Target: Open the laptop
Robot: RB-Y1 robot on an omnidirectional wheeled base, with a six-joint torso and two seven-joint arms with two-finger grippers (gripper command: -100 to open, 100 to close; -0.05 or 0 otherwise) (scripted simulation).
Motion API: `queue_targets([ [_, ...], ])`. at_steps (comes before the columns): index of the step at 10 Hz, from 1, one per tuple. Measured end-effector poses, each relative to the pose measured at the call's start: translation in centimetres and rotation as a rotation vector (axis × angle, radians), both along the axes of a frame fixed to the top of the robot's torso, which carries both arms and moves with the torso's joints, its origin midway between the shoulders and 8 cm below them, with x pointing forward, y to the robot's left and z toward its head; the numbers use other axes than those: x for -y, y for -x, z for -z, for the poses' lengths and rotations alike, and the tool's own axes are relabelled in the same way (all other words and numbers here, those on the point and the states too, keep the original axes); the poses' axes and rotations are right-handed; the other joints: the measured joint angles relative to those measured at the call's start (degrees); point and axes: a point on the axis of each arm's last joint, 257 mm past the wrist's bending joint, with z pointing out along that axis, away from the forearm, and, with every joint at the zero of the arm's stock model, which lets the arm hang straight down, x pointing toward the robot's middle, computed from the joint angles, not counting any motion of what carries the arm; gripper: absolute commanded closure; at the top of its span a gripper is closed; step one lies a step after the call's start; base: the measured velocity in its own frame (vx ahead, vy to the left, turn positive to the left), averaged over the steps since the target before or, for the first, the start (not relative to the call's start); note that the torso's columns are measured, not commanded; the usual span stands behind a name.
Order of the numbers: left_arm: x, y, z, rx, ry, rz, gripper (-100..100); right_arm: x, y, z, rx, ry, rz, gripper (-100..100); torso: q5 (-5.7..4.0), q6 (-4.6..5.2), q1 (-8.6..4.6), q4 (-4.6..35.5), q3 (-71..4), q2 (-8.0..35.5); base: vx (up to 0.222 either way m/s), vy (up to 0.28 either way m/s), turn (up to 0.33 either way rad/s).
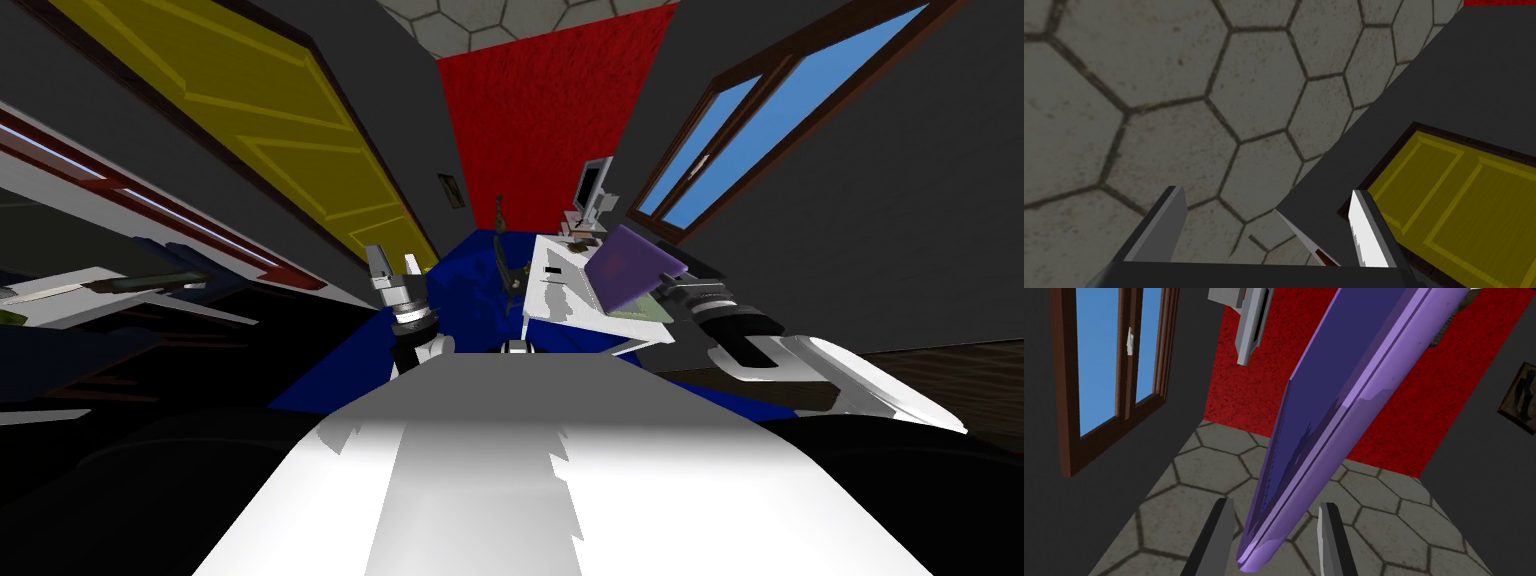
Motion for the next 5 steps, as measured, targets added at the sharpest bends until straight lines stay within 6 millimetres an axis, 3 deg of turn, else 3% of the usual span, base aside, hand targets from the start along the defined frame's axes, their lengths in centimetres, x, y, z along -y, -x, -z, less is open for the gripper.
queue_targets([
  [5, 0.0, 0.0, 0.0, 0.000, 0.000, 0.000, 0, 1.3, -0.6, 2.6, 0.048, -0.201, 0.030, 100, -0.30, -0.05, 0.10, -0.30, -0.05, -0.22, -0.047, -0.110, 0.037],
])
